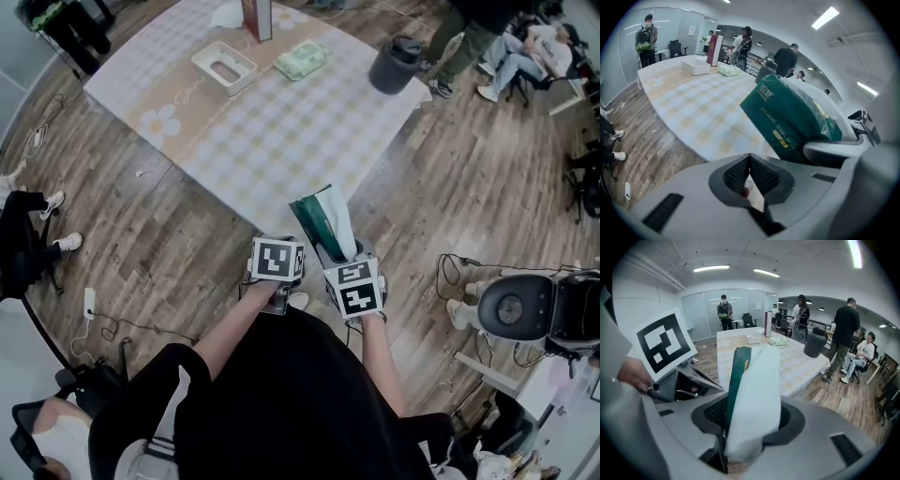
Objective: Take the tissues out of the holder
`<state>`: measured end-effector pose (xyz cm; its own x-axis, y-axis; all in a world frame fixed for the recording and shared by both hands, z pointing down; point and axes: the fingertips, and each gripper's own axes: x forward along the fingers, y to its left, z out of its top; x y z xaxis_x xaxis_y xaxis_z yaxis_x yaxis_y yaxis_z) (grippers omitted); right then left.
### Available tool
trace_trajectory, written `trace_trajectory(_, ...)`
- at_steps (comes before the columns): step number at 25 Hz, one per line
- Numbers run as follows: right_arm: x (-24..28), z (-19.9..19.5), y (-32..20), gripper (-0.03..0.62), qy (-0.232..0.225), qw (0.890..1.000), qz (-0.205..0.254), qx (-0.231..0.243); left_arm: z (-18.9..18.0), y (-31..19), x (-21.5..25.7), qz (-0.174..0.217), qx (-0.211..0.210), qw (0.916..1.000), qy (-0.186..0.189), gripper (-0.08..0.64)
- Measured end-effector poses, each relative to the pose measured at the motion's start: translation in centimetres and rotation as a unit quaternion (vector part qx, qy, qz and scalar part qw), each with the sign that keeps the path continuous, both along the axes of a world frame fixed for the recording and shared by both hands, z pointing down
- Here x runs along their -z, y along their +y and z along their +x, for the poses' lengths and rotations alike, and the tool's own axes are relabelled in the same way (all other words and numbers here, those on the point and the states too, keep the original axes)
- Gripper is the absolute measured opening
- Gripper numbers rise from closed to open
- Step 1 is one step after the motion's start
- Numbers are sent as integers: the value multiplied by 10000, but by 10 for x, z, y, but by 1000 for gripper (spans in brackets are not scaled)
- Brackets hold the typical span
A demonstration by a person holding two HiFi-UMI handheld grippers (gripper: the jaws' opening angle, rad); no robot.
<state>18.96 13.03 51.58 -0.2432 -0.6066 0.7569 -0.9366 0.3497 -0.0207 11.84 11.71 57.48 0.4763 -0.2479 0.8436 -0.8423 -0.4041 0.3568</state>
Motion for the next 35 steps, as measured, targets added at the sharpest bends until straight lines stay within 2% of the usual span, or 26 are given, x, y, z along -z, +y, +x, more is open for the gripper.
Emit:
trace_trajectory(21,-30,4,-76,219,188,9983,-546,-71,3,-93,-9,18,-426,9990,-121,6)
trace_trajectory(35,-21,-1,-121,219,313,9977,-601,-84,2,-115,-13,2,-334,9993,137,8)
